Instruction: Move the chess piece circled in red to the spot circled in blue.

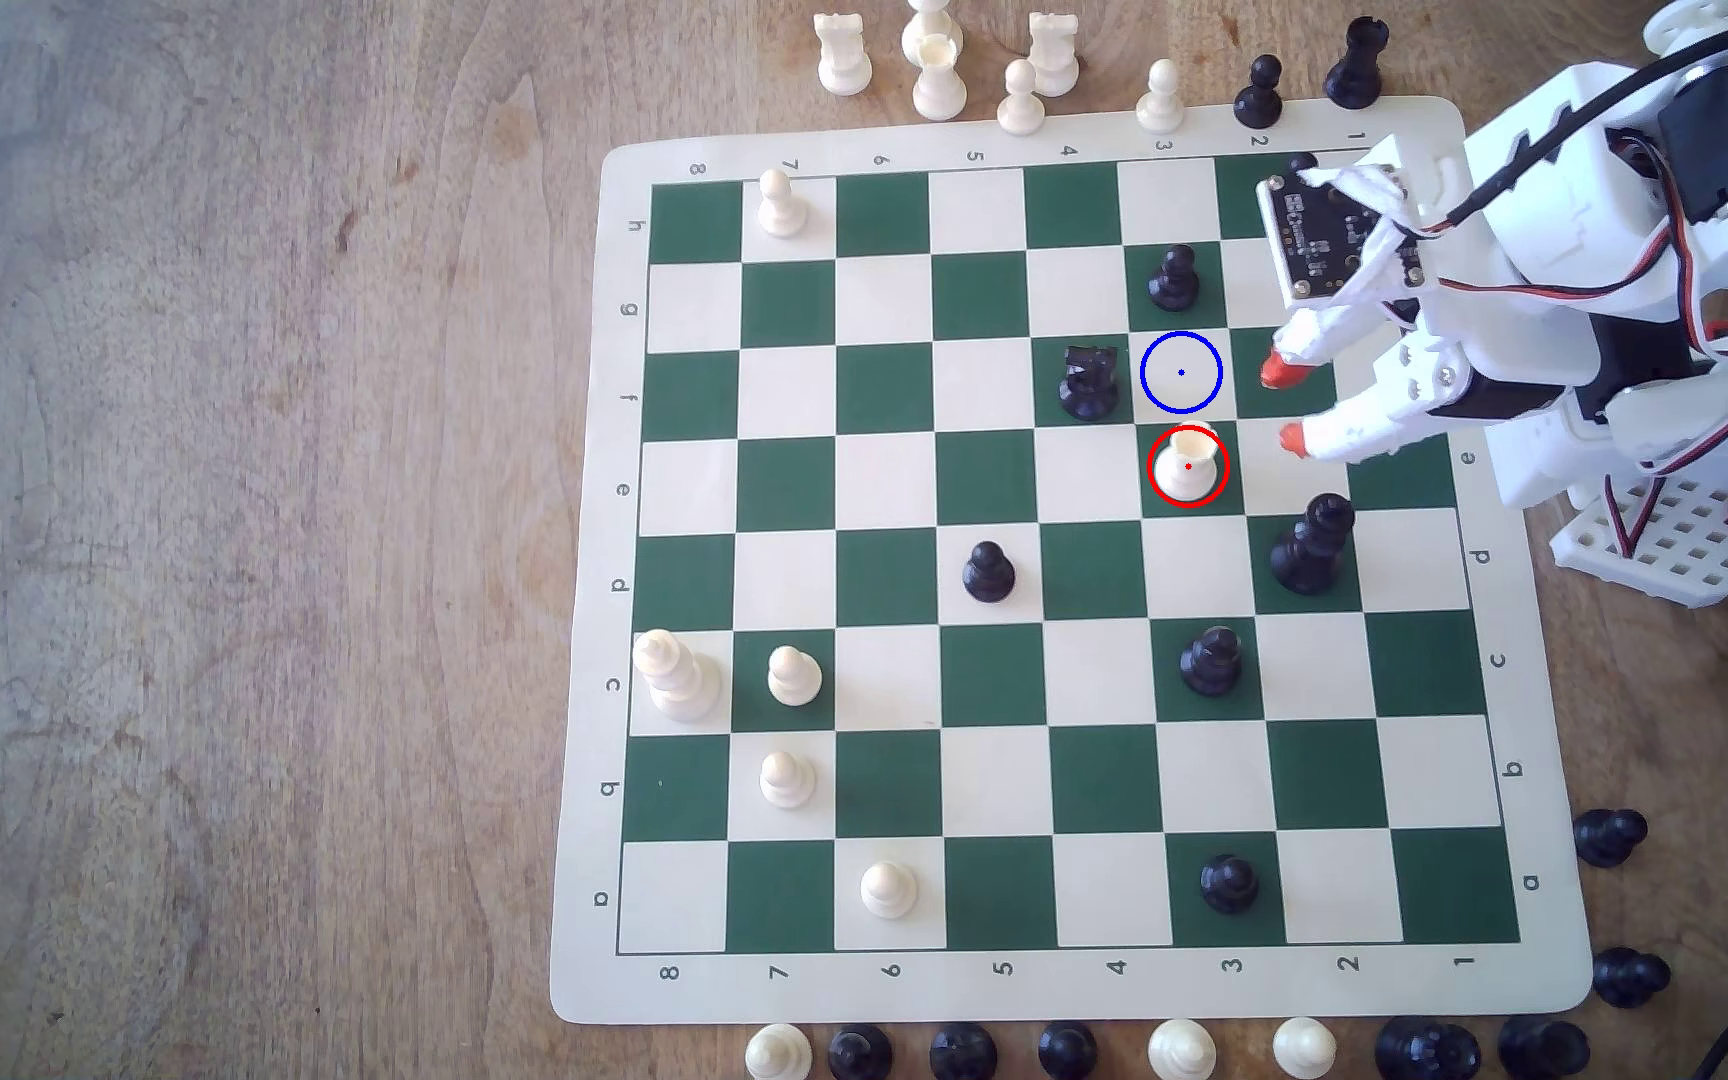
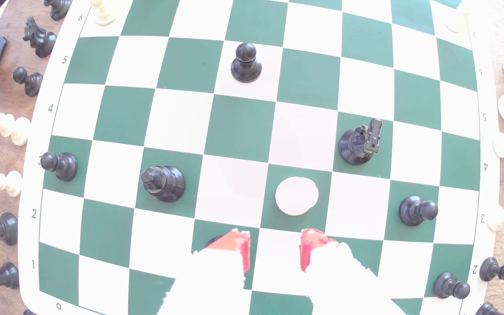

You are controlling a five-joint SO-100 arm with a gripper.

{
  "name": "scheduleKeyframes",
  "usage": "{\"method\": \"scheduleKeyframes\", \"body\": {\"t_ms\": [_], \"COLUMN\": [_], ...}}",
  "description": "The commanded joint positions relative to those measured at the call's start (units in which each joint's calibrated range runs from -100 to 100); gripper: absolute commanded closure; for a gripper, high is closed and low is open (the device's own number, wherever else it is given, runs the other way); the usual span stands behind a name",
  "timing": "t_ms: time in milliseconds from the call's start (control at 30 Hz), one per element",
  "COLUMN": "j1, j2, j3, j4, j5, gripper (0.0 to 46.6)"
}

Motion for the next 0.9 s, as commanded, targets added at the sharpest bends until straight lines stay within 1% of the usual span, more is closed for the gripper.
{"method": "scheduleKeyframes", "body": {"t_ms": [0, 100, 133, 233, 333, 433, 533, 567, 667, 700, 733, 800, 867], "j1": [0.53, 2.01, 4.13, 7.18, 7.57, 6.63, 6.16, 5.85, 5.22, 5.14, 5.30, 5.77, 6.71], "j2": [1.23, 3.10, 5.31, 8.62, 10.48, 13.71, 15.49, 15.83, 17.02, 19.23, 20.93, 24.15, 26.87], "j3": [-2.04, -2.04, -2.22, -2.40, -1.40, -1.04, -1.22, -1.22, -1.22, -1.40, -1.95, -3.58, -4.48], "j4": [-0.25, -1.23, -2.95, -5.25, -6.64, -8.44, -9.91, -11.22, -13.27, -15.32, -15.97, -15.97, -15.89], "j5": [0.05, 0.15, 0.20, 0.15, -0.15, -1.66, -2.69, -3.71, -5.03, -6.50, -7.42, -8.69, -8.89], "gripper": [35.2, 35.6, 36.1, 36.2, 36.1, 37.4, 36.3, 35.5, 34.2, 34.3, 34.2, 34.3, 34.3]}}
